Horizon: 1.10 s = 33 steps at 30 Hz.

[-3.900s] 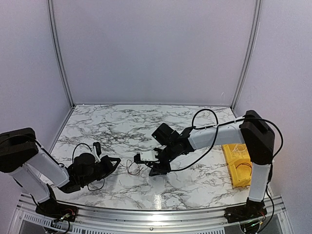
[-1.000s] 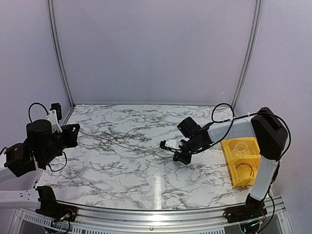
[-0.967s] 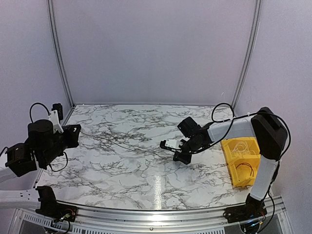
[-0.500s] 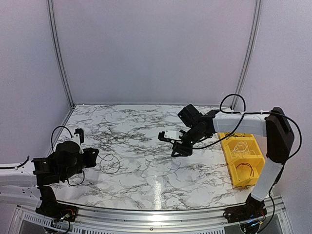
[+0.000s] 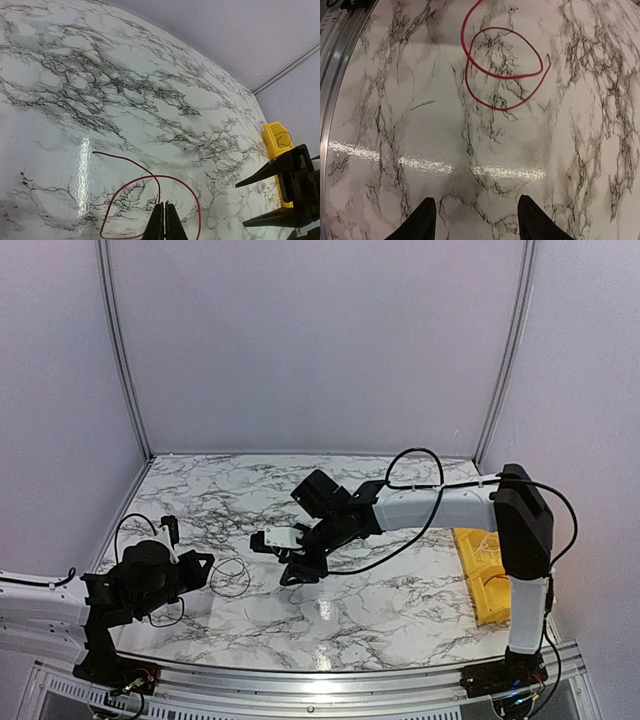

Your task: Untangle the cables

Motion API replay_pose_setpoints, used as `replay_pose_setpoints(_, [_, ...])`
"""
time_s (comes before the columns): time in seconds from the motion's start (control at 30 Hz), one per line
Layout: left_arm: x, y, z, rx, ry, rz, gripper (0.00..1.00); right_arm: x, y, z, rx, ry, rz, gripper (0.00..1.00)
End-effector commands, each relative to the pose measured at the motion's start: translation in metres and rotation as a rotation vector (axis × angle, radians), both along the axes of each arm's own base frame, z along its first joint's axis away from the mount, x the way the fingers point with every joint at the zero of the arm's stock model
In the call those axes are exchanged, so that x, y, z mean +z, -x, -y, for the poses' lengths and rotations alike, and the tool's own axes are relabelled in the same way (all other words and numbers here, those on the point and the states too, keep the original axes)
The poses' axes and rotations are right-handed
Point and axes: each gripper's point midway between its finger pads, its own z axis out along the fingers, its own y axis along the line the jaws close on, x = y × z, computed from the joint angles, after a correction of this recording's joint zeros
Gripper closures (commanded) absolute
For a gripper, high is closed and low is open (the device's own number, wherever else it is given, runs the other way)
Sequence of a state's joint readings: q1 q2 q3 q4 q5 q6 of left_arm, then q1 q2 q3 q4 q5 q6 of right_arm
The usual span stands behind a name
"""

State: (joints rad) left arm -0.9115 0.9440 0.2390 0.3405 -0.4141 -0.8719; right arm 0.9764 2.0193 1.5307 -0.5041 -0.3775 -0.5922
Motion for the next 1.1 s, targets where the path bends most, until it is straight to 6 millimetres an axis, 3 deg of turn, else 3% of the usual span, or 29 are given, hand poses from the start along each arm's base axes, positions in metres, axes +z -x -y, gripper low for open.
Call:
replay_pose_setpoints(0.0, [0.013,0.000,0.011,-0.021,0.117,0.010,1.00,0.028,0.013,-0.044,0.081,-0.099,0.193,0.43])
replay_pose_setpoints(0.2, [0.028,0.003,0.023,-0.072,0.179,0.010,1.00,0.042,0.023,-0.066,0.094,-0.142,0.443,0.40])
replay_pose_setpoints(0.47, [0.039,0.005,0.041,-0.139,0.205,-0.002,1.00,0.036,0.002,-0.073,0.001,-0.121,0.560,0.44])
replay_pose_setpoints(0.53, [0.042,0.004,0.044,-0.148,0.209,-0.002,1.00,0.034,-0.003,-0.075,-0.017,-0.115,0.581,0.52])
replay_pose_setpoints(0.6, [0.045,0.003,0.045,-0.148,0.215,0.002,1.00,0.031,-0.006,-0.074,-0.027,-0.099,0.590,0.68])
replay_pose_setpoints(0.67, [0.049,0.002,0.045,-0.146,0.218,0.011,1.00,0.037,-0.008,-0.070,-0.038,-0.101,0.604,0.96])
replay_pose_setpoints(0.7, [0.051,0.002,0.045,-0.147,0.217,0.020,0.96,0.043,-0.009,-0.066,-0.046,-0.106,0.614,1.00])
replay_pose_setpoints(0.8, [0.060,0.000,0.040,-0.135,0.202,0.059,0.64,0.069,-0.016,-0.044,-0.070,-0.113,0.624,1.00])
replay_pose_setpoints(0.87, [0.066,-0.003,0.034,-0.119,0.150,0.095,0.49,0.094,-0.020,-0.027,-0.081,-0.133,0.587,1.00])
replay_pose_setpoints(0.93, [0.077,-0.008,0.028,-0.102,0.081,0.140,0.39,0.118,-0.025,-0.007,-0.094,-0.162,0.537,1.00])
replay_pose_setpoints(1.07, [0.098,-0.021,0.023,-0.071,-0.054,0.232,0.32,0.149,-0.036,0.030,-0.126,-0.183,0.489,1.00])
